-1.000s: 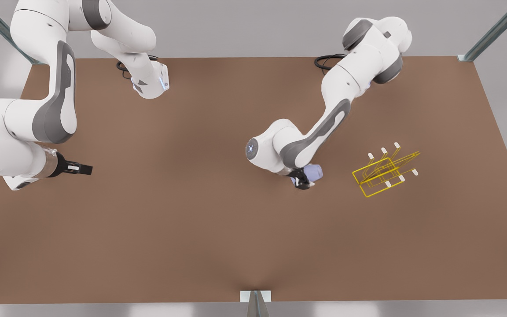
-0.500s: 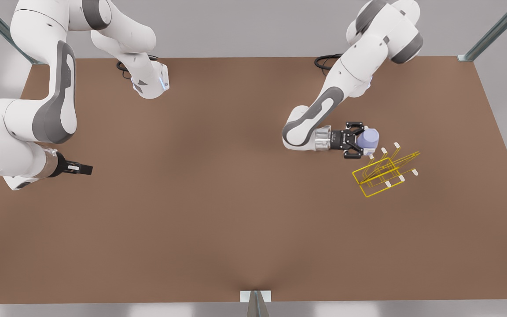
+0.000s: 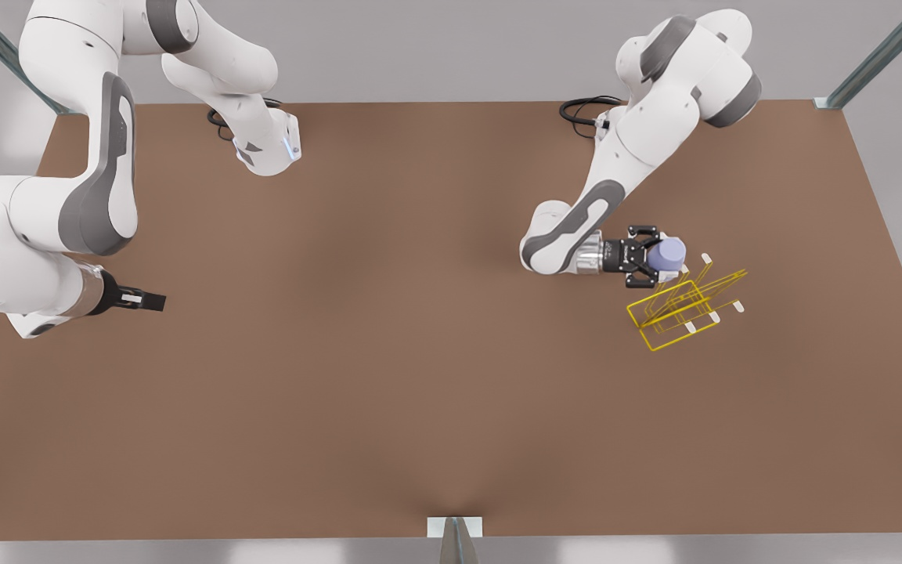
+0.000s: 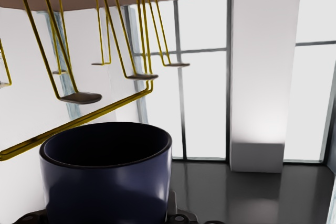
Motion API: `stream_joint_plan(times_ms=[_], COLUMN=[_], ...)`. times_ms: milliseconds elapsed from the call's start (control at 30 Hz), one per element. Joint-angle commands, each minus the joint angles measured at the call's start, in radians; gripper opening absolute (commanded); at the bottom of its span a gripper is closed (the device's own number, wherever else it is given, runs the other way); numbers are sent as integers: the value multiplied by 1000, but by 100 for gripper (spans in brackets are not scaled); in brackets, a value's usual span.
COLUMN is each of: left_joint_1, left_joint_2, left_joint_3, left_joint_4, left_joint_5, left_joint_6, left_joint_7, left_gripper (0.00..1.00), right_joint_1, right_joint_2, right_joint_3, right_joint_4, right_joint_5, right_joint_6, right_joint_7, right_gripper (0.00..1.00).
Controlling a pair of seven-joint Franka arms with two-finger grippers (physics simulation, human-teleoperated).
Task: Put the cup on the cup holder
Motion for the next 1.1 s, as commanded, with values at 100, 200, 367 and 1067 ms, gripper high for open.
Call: stream_joint_plan(times_ms=[100,200,367,1067], left_joint_1=[2,2,2,90], left_joint_2=[39,52,62,-531], left_joint_3=[0,0,0,408], left_joint_4=[22,25,36,778], left_joint_5=[-1,-1,-2,-1344], left_joint_6=[32,32,23,514], left_joint_7=[-218,-232,-232,-417], left_gripper=[81,81,100,100], right_joint_1=[9,5,-3,-32], right_joint_2=[-3,-1,-1,0], right_joint_3=[4,1,1,-1], right_joint_4=[2,40,42,45], right_joint_5=[-45,-15,-16,-10], right_joint_6=[-23,-83,-83,-89], right_joint_7=[4,1,0,-14], right_gripper=[100,100,100,100])
